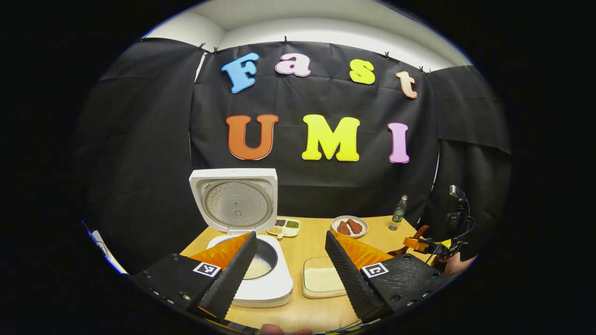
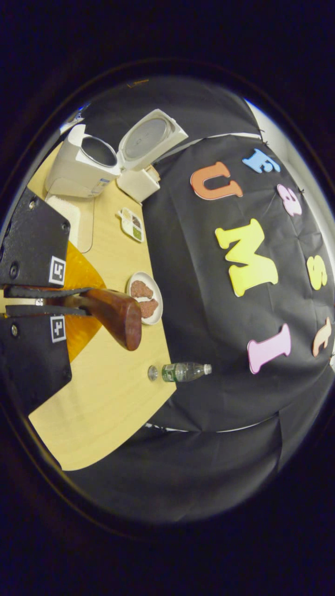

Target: Close the left gripper, press the button to open the rice cooker; take a wooden spoon from the chopstick holder with the right hand, scoop a spoonful of rice and pour it into the rice cooker, then put the wooden spoon back into the chopstick holder.

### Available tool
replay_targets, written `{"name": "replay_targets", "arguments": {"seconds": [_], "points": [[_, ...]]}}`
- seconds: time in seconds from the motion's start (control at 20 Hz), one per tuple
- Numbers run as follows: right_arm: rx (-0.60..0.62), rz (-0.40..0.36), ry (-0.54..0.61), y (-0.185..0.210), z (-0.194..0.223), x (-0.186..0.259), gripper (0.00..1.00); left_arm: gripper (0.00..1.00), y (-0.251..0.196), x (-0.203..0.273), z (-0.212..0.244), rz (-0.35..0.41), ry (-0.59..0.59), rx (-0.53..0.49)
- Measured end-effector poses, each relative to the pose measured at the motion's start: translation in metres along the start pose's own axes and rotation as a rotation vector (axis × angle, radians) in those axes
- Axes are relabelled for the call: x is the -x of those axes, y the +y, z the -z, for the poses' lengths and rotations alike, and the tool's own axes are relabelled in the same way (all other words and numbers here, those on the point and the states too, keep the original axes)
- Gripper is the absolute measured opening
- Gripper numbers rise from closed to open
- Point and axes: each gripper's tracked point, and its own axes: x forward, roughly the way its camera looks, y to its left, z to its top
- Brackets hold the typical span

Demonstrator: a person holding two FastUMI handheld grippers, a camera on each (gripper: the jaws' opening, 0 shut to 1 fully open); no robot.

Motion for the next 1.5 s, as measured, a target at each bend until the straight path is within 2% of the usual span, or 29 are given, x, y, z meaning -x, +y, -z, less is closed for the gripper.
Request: {"name": "replay_targets", "arguments": {"seconds": [0.4,0.75,0.85,0.9,1.0,1.1,1.25,1.35,1.4,1.5], "points": [[-0.040,-0.007,0.047,-0.013,0.042,-0.025,0.13,0.94,-0.010,0.004,0.013,-0.033,0.052,-0.026],[-0.044,-0.038,0.026,-0.011,0.035,-0.016,0.22,0.95,-0.022,0.005,0.006,-0.007,0.038,-0.029],[-0.037,-0.030,0.013,-0.015,0.028,-0.011,0.40,0.94,-0.026,0.004,0.003,0.005,0.029,-0.025],[-0.034,-0.022,0.007,-0.018,0.025,-0.008,0.55,0.94,-0.026,0.004,0.001,0.011,0.023,-0.022],[-0.035,-0.007,-0.014,-0.024,0.011,0.001,0.69,0.94,-0.027,0.005,-0.003,0.022,0.009,-0.014],[-0.028,-0.005,-0.042,-0.025,-0.005,0.012,0.76,0.94,-0.026,0.003,-0.006,0.030,-0.003,-0.003],[0.026,0.024,-0.139,-0.027,-0.044,0.035,0.77,0.95,-0.020,0.001,-0.016,0.035,-0.026,0.014],[0.064,0.030,-0.201,-0.017,-0.071,0.057,0.80,0.95,-0.011,-0.004,-0.025,0.029,-0.046,0.029],[0.083,0.025,-0.230,-0.009,-0.082,0.067,0.86,0.95,-0.007,-0.006,-0.029,0.027,-0.056,0.037],[0.122,0.019,-0.280,0.010,-0.102,0.088,0.91,0.95,0.005,-0.012,-0.038,0.021,-0.075,0.045]]}}
